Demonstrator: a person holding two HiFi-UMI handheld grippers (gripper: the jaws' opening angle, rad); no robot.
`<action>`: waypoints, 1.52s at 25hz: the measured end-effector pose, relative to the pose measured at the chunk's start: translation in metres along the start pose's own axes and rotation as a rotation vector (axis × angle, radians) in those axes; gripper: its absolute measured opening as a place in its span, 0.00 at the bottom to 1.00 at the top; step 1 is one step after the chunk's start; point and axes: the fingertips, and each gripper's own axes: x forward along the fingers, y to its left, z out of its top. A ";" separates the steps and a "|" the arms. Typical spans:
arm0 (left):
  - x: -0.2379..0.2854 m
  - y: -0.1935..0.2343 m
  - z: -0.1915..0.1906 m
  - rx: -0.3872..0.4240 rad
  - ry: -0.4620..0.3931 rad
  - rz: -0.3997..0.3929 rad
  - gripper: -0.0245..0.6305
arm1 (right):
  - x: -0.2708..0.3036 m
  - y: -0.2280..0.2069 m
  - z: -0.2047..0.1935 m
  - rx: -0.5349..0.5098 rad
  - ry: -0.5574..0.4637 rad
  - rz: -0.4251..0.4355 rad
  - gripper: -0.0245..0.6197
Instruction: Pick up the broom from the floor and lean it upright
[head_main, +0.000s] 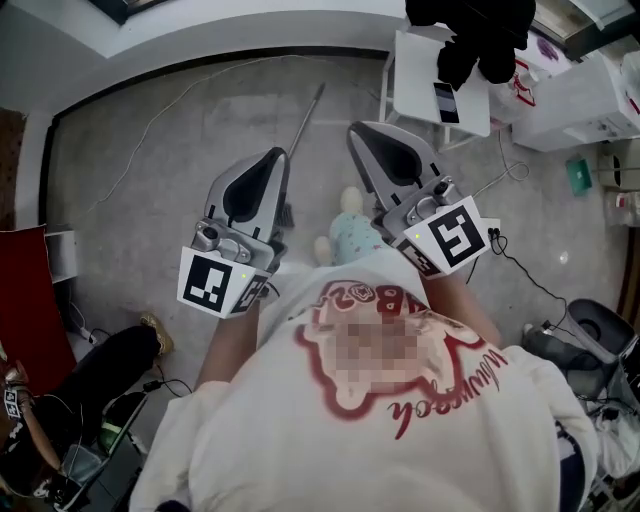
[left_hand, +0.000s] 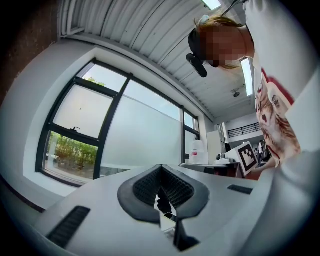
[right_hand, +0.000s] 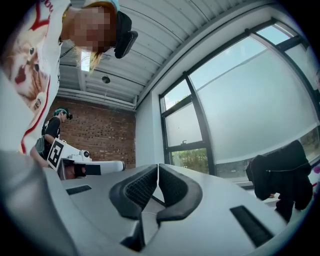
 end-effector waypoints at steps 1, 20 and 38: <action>0.005 0.008 -0.002 -0.003 0.000 0.006 0.07 | 0.006 -0.008 -0.005 0.009 0.010 -0.005 0.08; 0.237 0.222 -0.044 0.023 0.026 0.112 0.07 | 0.245 -0.220 -0.046 -0.012 0.057 0.091 0.08; 0.303 0.335 -0.257 -0.115 0.328 0.213 0.07 | 0.310 -0.311 -0.266 0.070 0.365 -0.120 0.08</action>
